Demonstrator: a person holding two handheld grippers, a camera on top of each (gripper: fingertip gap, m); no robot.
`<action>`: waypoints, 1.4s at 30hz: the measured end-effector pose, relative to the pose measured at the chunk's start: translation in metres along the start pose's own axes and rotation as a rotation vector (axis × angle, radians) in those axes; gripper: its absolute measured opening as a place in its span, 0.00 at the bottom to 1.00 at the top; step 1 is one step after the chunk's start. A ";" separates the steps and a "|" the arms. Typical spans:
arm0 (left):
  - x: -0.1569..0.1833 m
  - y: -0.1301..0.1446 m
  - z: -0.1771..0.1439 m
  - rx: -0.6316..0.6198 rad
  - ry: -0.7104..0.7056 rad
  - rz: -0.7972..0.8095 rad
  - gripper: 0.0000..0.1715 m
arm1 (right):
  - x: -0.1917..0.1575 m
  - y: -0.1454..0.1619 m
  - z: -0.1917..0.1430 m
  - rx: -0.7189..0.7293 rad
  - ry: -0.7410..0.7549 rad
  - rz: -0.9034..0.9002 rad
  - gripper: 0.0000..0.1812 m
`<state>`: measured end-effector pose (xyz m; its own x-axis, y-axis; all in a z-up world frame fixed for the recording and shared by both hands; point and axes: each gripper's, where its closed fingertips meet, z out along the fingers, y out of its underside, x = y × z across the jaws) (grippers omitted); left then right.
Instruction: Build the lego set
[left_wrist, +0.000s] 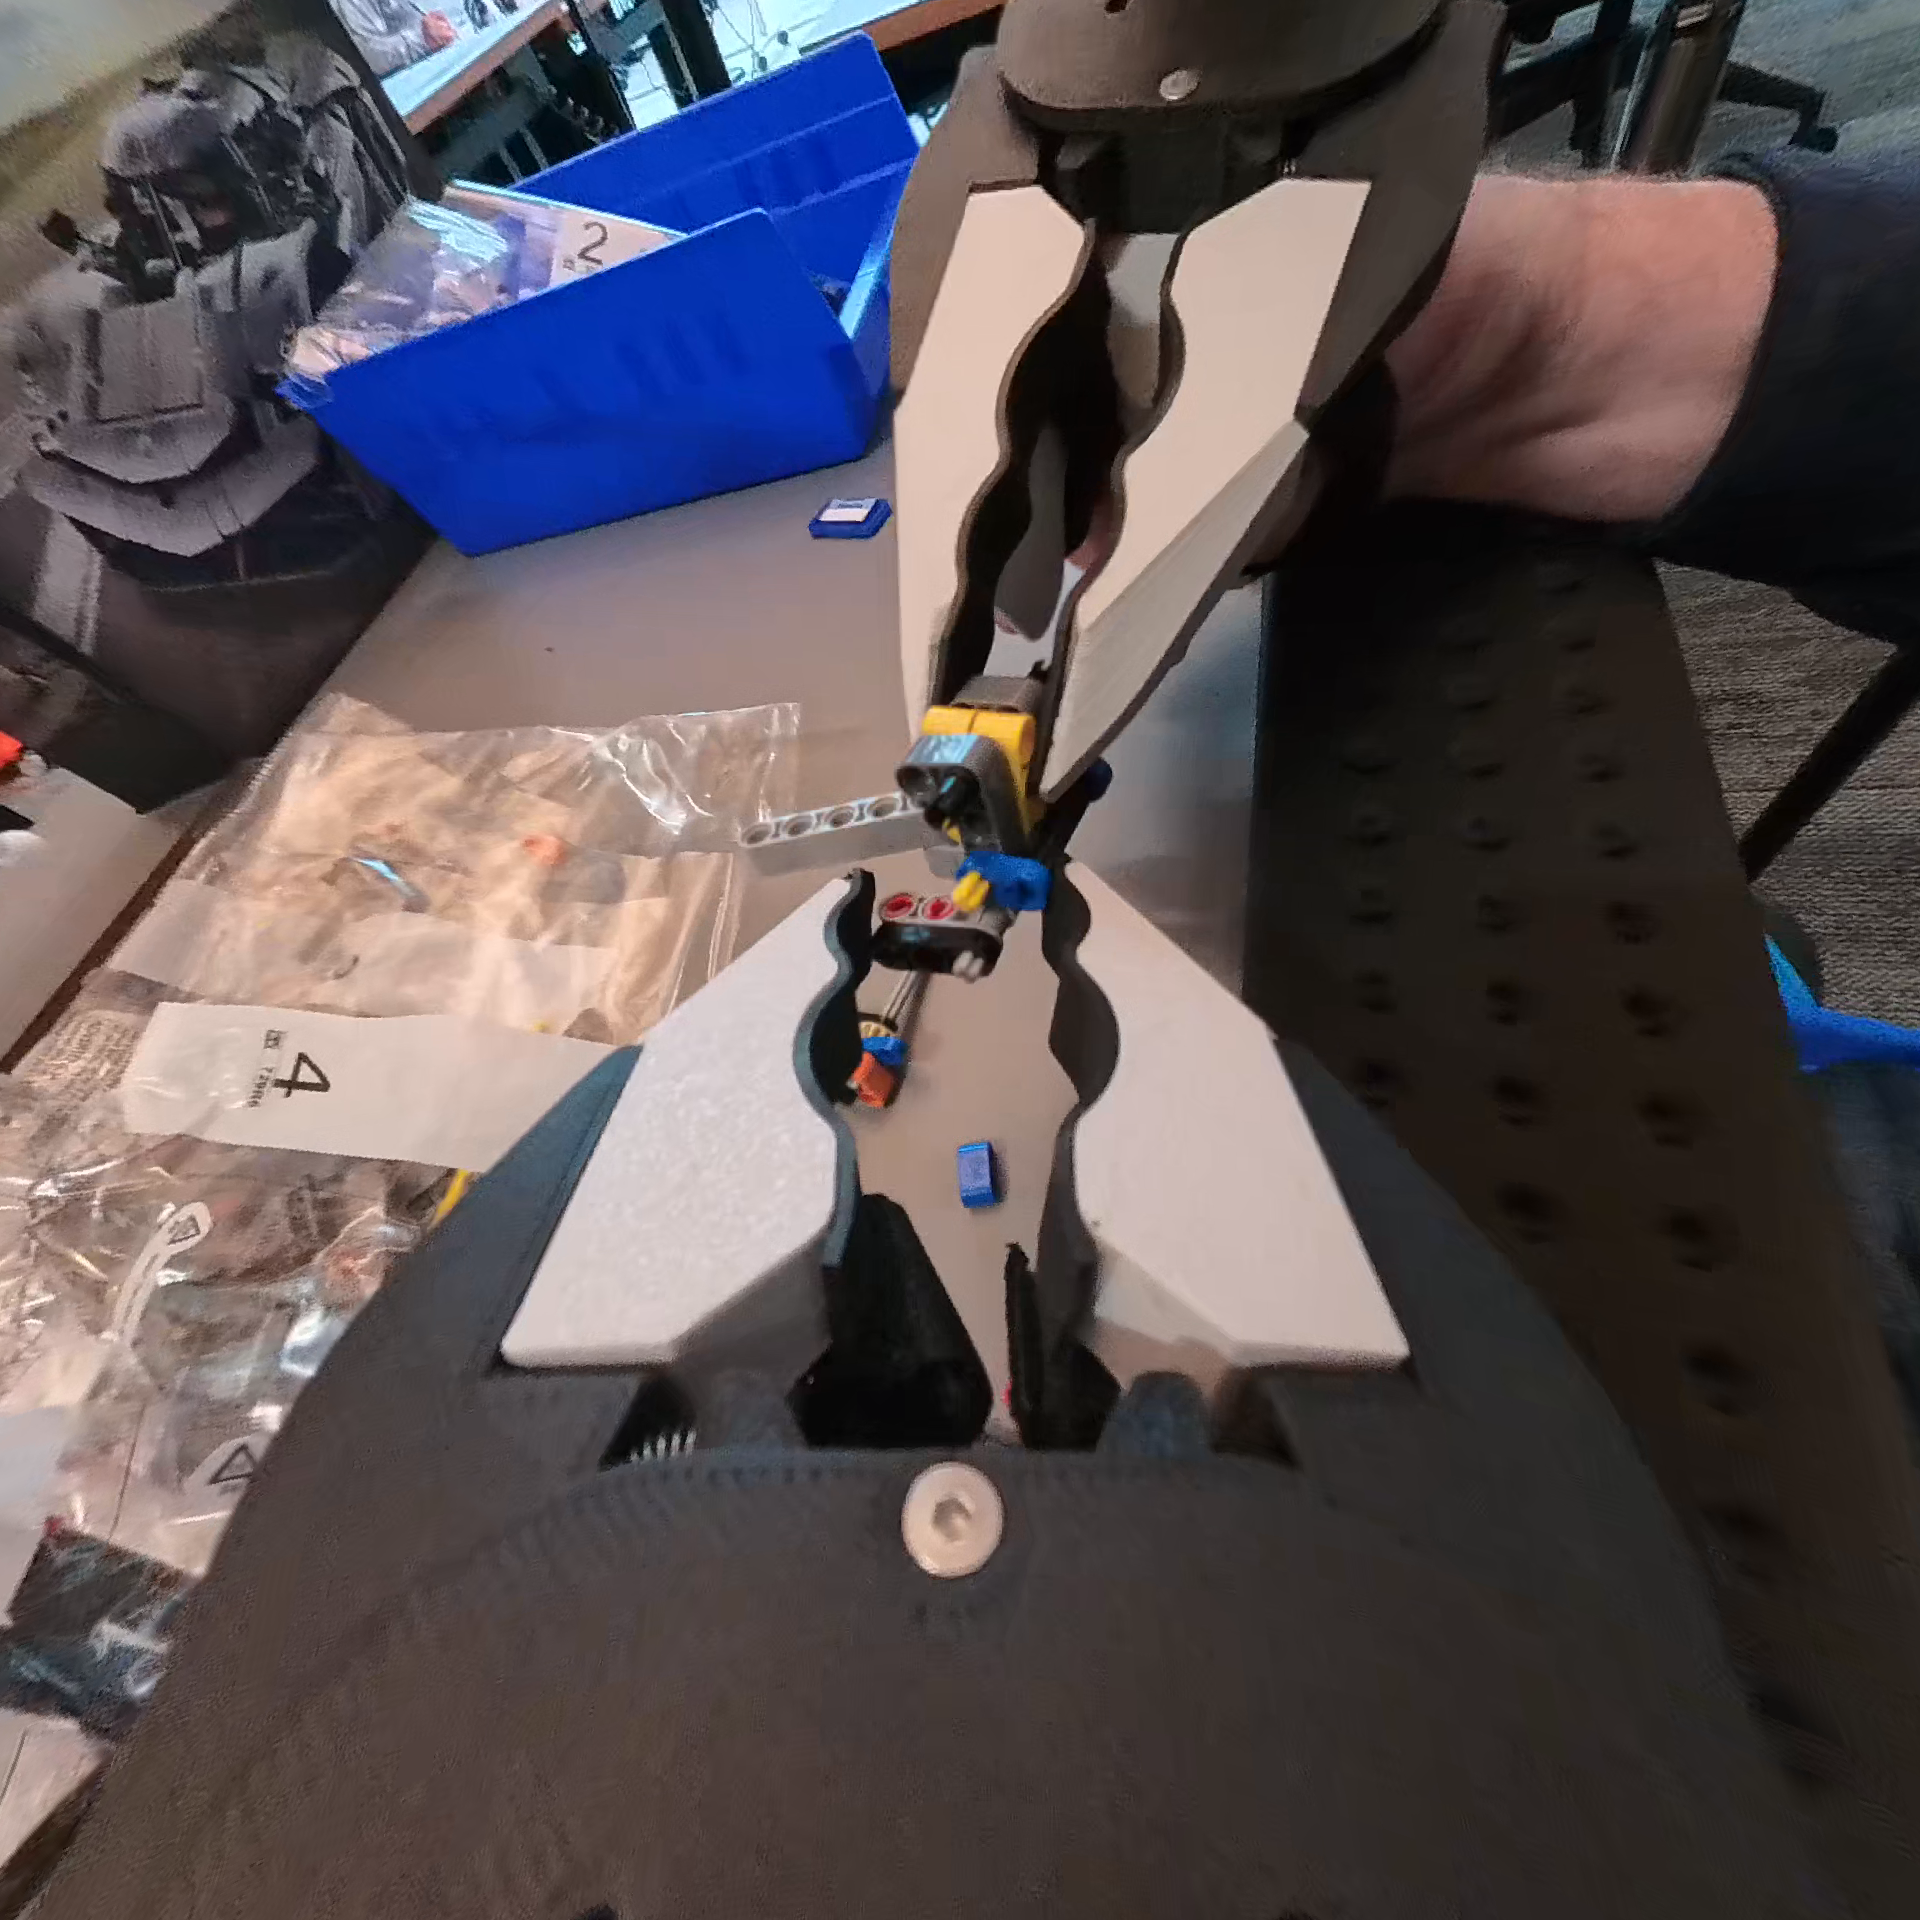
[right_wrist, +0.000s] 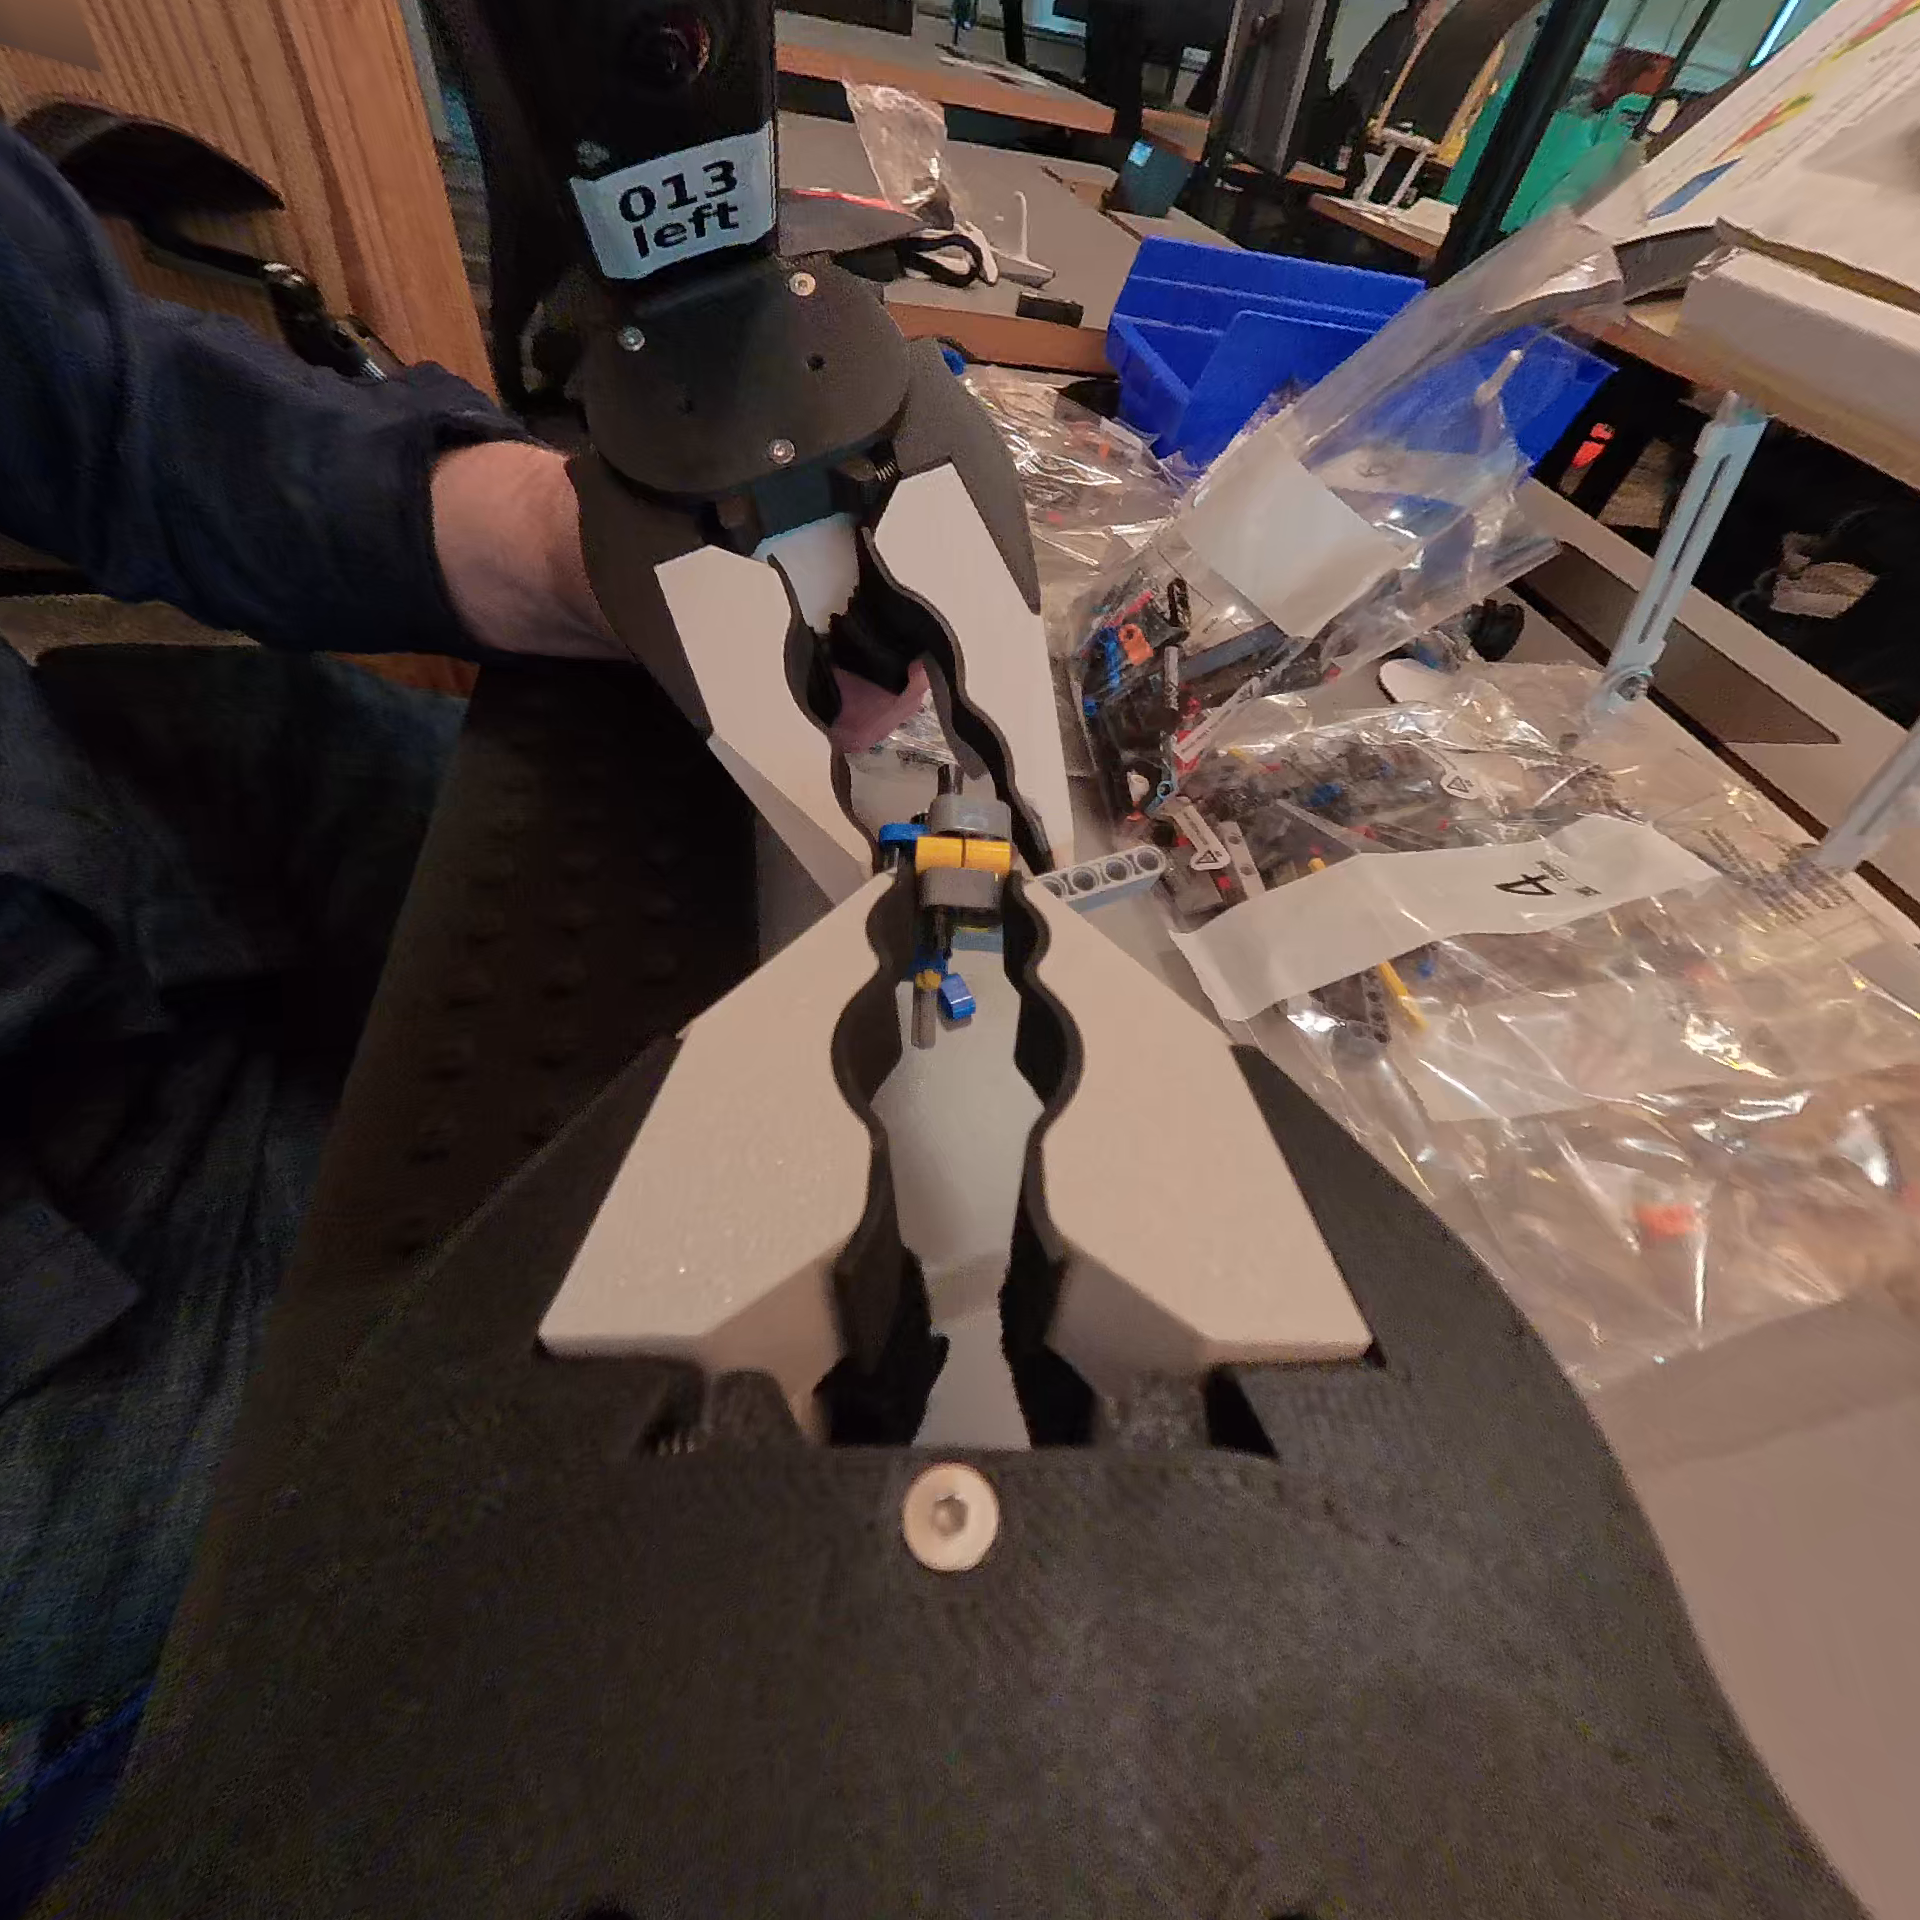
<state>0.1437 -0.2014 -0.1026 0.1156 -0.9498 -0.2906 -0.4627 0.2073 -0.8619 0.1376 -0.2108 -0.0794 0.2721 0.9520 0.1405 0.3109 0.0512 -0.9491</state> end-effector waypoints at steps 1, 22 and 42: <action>0.000 0.001 0.001 -0.002 0.003 -0.009 0.19 | 0.001 0.001 0.000 -0.001 0.003 0.005 0.08; 0.012 -0.007 -0.008 0.071 0.121 -0.008 0.09 | -0.006 0.020 0.009 -0.112 -0.005 -0.075 0.07; 0.014 -0.007 -0.016 0.099 0.180 -0.060 0.09 | -0.011 0.014 0.006 -0.069 -0.057 -0.010 0.07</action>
<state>0.1350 -0.2202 -0.0939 -0.0231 -0.9858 -0.1665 -0.3697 0.1631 -0.9147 0.1334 -0.2187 -0.0962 0.2172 0.9672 0.1315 0.3762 0.0414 -0.9256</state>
